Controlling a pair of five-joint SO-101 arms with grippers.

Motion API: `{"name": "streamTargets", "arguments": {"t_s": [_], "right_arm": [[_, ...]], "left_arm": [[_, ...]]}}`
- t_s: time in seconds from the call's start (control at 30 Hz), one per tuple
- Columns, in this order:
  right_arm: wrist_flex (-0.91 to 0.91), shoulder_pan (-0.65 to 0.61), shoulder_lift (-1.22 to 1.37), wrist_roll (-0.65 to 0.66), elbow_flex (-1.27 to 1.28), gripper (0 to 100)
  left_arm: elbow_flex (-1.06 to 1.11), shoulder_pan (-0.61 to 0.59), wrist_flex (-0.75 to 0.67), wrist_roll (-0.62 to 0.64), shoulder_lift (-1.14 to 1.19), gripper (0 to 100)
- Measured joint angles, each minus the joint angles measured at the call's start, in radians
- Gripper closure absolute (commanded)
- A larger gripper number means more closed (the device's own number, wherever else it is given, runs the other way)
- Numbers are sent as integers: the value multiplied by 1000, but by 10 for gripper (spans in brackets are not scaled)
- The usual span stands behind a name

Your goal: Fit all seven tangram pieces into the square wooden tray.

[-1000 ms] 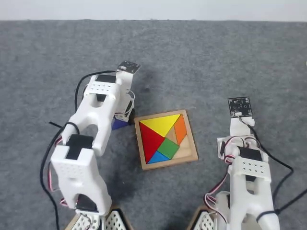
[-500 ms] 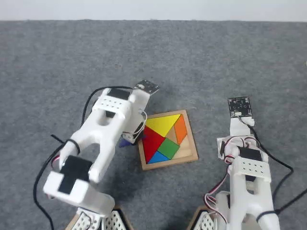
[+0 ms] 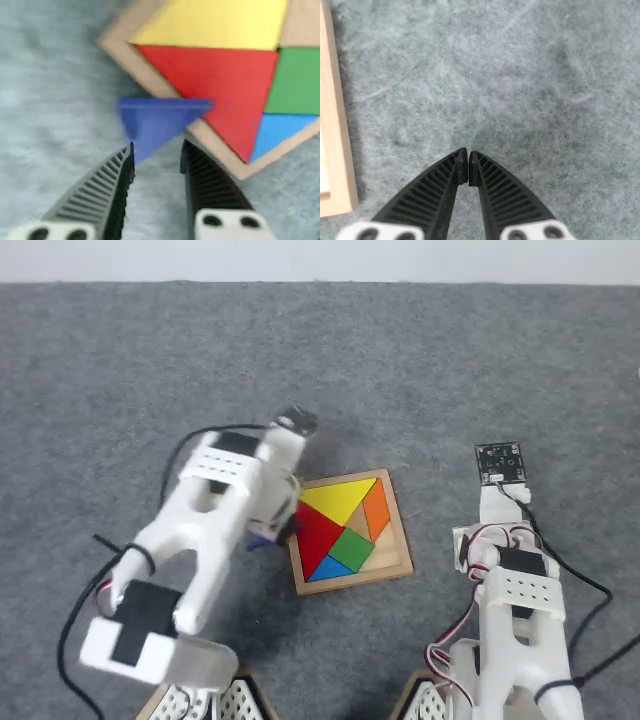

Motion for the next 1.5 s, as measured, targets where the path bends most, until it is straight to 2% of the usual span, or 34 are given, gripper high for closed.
{"name": "streamTargets", "arguments": {"t_s": [0.2, 0.63, 1.1, 1.23, 1.33, 1.5], "right_arm": [[0, -3, 0, 0, 0, 992], [0, 0, 0, 0, 0, 992], [0, -3, 0, 0, 0, 992], [0, 0, 0, 0, 0, 992], [0, -3, 0, 0, 0, 992], [0, -2, 0, 0, 0, 992]], "left_arm": [[-38, -160, 0, -55, -40, 840], [-38, -172, -92, -68, 146, 840], [-41, 72, -38, 38, 146, 840], [-81, 66, 5, 41, 141, 840], [-83, 18, 46, 12, 91, 838], [63, 28, 68, -12, -120, 821]]}}
